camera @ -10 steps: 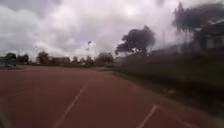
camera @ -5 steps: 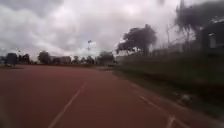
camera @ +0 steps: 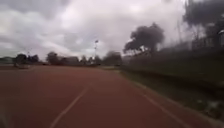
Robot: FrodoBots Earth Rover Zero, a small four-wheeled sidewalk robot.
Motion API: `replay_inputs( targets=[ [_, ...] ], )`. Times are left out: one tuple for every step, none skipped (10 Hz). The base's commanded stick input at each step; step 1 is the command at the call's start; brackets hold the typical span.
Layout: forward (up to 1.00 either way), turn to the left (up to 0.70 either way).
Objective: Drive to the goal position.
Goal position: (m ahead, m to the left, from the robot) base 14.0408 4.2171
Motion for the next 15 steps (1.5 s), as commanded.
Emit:
replay_inputs(
  targets=[
    [0.85,0.01],
    [0.85,0.01],
    [0.85,0.01],
    [0.85,0.01],
    [0.85,0.01],
    [0.85,0.01],
    [0.85,0.01],
    [0.85,0.01],
    [0.85,0.01],
    [0.85,0.01],
    [0.85,0.01],
    [0.85,0.2],
    [0.85,0.05],
    [0.85,0.01],
    [0.85,0.01]
  ],
)
